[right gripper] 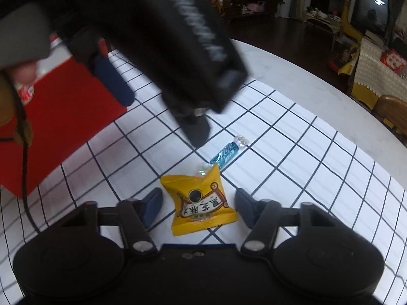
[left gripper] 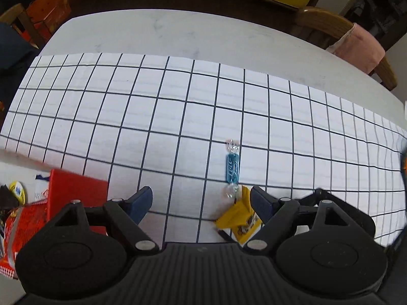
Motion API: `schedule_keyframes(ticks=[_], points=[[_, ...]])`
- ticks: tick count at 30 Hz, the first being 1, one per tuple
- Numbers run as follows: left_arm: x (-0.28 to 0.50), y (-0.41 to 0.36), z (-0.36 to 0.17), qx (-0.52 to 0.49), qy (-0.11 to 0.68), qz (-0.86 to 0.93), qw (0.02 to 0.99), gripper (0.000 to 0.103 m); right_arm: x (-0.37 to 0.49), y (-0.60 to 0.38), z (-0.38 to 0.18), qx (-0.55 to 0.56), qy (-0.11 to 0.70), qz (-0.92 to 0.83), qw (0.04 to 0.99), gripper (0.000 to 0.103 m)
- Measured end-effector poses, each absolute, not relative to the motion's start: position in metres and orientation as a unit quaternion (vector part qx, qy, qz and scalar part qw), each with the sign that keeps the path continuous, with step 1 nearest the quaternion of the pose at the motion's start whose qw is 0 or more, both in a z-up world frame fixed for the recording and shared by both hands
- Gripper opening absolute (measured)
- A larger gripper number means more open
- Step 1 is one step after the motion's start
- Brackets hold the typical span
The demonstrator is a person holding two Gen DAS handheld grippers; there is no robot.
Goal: Organize snacks
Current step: 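Grasp the yellow candy with right tool while left tool grasps blue wrapped candy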
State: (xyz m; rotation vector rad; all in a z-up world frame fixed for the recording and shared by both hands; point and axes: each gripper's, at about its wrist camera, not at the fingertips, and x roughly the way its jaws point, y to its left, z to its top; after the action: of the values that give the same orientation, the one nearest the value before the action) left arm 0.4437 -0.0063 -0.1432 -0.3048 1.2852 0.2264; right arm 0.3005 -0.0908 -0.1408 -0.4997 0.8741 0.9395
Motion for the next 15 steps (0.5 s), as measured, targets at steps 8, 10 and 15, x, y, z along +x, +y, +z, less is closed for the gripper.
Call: schedule_keyframes(ticks=[8,10,15], points=[[0.469,-0.017,-0.160,-0.119,0.596,0.103,0.787,0.084,0.301,-0.100,-0.139,-0.207,0.398,0.434,0.781,0.037],[0.475,-0.020,-0.165,-0.115,0.597,0.102,0.787,0.084,0.300,-0.106,-0.136,-0.190,0.403,0.433,0.783,0.034],[0.486,-0.030,-0.177,-0.099,0.591,0.100,0.794,0.083,0.304,-0.130,-0.125,-0.139,0.427,0.408,0.795,0.033]])
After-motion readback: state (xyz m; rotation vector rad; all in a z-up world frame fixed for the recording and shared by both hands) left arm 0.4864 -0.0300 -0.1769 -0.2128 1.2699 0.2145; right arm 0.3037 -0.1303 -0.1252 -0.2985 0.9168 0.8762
